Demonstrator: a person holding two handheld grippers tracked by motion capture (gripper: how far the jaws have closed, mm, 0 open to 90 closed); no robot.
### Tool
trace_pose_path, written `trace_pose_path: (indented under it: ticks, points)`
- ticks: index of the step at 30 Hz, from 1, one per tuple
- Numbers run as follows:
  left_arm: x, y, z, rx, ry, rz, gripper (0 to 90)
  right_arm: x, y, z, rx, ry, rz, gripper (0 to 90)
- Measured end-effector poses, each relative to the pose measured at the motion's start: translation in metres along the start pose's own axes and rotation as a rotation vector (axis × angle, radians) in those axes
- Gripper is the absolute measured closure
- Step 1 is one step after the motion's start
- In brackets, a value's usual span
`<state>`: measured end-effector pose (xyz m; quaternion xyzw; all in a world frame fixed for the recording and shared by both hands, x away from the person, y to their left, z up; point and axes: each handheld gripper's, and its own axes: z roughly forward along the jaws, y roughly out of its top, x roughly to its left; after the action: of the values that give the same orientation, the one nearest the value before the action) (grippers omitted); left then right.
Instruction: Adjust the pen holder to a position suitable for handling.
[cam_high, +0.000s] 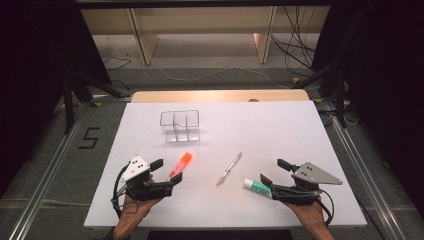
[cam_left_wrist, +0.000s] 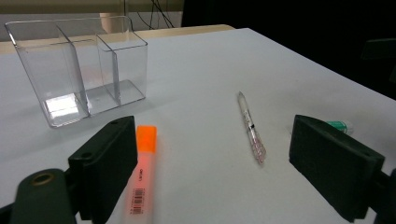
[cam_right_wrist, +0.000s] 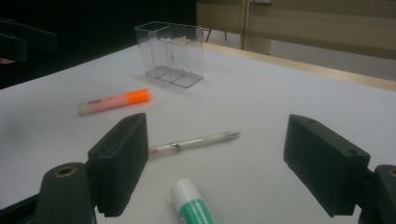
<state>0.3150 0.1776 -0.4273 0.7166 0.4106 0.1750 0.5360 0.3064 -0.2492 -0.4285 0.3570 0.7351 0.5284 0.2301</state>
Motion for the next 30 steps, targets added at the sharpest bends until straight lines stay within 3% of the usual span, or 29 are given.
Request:
trace_pose_path:
  ticks: [16,24,30]
  points:
    - [0.002,0.004,0.000,-0.005,0.010,0.000,14.8,0.001,0.000,0.001,0.003,-0.006,-0.010,23.3]
    - [0.007,0.012,0.004,-0.006,0.043,-0.022,14.9,0.001,0.002,0.000,-0.001,-0.016,-0.014,23.5]
    - [0.011,0.018,0.007,-0.006,0.086,-0.007,15.1,0.002,0.002,0.000,-0.002,-0.017,-0.014,23.5]
